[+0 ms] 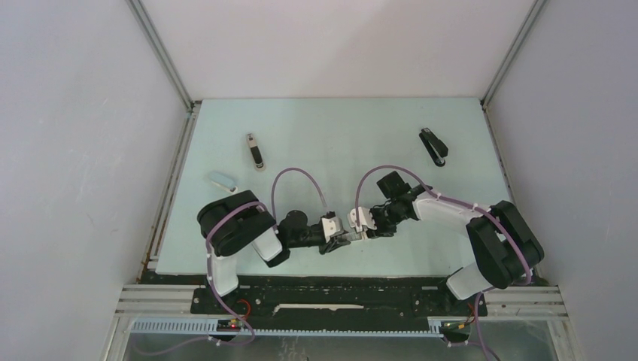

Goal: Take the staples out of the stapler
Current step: Close the staple box at the center of the board.

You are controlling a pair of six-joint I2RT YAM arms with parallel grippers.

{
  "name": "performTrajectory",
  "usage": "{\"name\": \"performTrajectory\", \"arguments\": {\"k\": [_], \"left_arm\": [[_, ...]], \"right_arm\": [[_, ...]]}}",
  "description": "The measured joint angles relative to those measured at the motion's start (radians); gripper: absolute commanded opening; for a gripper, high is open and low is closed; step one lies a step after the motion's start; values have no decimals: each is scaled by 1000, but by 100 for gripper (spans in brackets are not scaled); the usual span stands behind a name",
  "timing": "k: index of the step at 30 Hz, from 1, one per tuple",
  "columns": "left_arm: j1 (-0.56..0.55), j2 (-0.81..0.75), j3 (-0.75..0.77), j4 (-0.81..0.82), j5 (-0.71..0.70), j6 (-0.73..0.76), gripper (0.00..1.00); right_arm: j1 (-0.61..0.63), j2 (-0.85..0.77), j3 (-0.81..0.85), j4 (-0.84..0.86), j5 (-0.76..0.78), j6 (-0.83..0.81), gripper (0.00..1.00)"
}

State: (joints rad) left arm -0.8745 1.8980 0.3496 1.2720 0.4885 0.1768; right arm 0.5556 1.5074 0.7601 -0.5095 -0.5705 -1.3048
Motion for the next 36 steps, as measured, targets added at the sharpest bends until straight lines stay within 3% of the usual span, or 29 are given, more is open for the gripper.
{"name": "performTrajectory", "arguments": {"k": [36], "left_arm": [[-7, 27, 19, 13, 53, -3, 32]], "right_arm": [[55, -8, 0, -35, 25, -82, 41]]}}
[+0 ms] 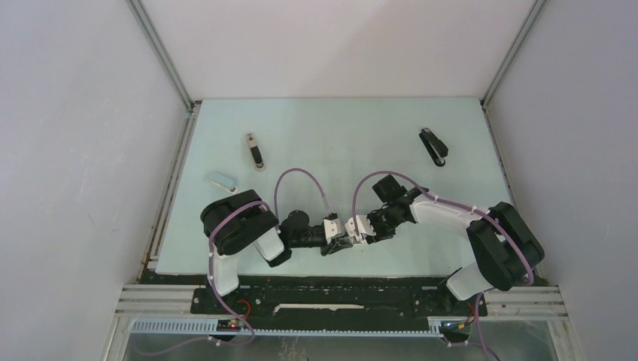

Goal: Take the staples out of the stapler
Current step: Close the staple box at the center of the board.

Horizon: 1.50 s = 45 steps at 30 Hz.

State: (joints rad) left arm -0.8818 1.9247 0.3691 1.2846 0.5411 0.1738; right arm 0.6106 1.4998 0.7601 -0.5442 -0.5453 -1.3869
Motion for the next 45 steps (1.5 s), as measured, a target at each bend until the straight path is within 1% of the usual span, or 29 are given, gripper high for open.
{"name": "performTrajectory", "arguments": {"k": [10, 28, 45], "left_arm": [[-7, 0, -4, 9, -33, -6, 30], [-77, 24, -39, 107, -201, -89, 28], [-108, 24, -56, 129, -278, -107, 27]], "right_arm": [[3, -2, 0, -5, 5, -5, 41], [8, -2, 0, 4, 28, 6, 41], [10, -2, 2, 10, 36, 36, 39]]}}
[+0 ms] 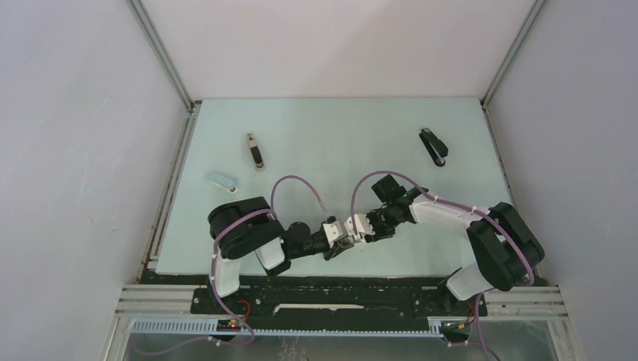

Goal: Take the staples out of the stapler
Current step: Close the staple box at the center of the board.

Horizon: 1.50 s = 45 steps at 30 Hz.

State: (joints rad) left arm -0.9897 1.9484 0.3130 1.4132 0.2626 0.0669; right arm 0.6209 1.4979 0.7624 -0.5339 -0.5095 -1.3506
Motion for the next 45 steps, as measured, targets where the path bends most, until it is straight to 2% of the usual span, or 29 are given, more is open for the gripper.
{"name": "performTrajectory", "arguments": {"k": [45], "left_arm": [[-63, -40, -18, -34, -135, -62, 24]], "right_arm": [[10, -6, 16, -40, 1, 33, 40]]}}
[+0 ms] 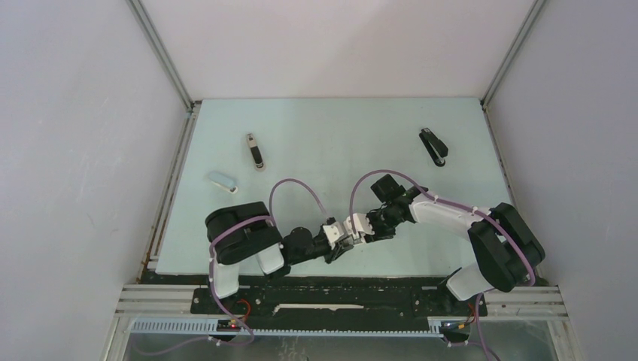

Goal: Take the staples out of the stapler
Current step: Close the staple box at the center of the board.

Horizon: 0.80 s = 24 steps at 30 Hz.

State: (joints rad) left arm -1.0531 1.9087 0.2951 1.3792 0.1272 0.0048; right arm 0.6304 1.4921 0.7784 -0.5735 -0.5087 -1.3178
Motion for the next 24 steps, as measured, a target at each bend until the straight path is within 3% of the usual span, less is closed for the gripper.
{"name": "performTrajectory", "arguments": {"k": [24], "left_arm": [[-51, -3, 2, -4, -75, -24, 24]], "right_arm": [[27, 4, 0, 8, 39, 49, 40]]}}
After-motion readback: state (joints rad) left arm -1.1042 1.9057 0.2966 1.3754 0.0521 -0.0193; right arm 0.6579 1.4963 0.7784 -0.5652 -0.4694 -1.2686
